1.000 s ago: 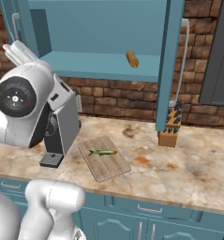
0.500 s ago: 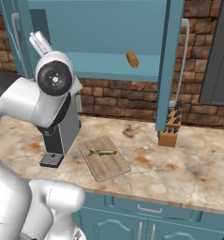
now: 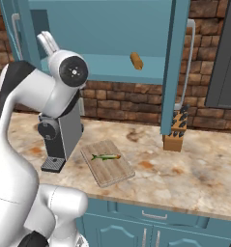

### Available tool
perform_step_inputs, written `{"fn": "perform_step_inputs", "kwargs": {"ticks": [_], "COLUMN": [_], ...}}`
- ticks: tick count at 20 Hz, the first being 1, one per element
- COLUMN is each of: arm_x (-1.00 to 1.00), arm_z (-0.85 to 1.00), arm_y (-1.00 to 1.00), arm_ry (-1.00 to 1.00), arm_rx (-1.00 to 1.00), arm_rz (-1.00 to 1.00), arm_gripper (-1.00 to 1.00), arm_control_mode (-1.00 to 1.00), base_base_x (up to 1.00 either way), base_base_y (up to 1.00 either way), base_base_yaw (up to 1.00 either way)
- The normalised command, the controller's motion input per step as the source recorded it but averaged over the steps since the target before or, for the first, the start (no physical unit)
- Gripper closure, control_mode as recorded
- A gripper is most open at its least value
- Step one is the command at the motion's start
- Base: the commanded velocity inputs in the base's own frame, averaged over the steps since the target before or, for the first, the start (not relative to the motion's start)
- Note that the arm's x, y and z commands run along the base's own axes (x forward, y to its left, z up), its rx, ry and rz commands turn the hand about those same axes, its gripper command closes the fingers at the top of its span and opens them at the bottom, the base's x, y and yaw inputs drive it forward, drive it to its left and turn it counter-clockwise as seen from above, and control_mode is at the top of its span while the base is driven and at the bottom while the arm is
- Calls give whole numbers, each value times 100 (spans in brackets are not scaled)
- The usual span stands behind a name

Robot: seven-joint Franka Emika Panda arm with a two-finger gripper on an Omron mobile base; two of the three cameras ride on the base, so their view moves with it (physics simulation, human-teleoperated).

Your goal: Open the cabinet, retrieve the rolling pin, and place it next to the meat on the cutting board to prepare for tenderizing.

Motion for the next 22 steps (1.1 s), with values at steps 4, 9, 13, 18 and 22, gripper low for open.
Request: {"fn": "perform_step_inputs", "kwargs": {"ticks": [4,9,13,18,22], "arm_x": [39,14,-23,-28,-23], "arm_z": [-18,-11,-3,-4,-10], "arm_y": [36,44,72,75,79], "arm_ry": [3,1,0,0,0], "arm_rx": [2,4,5,6,3], "arm_rz": [10,13,17,18,17], "arm_gripper": [-100,-100,-100,-100,-100], "arm_control_mode": [-100,-100,-100,-100,-100], "base_base_x": [0,0,0,0,0], "base_base_y": [0,0,0,0,0], "base_base_yaw": [0,0,0,0,0]}}
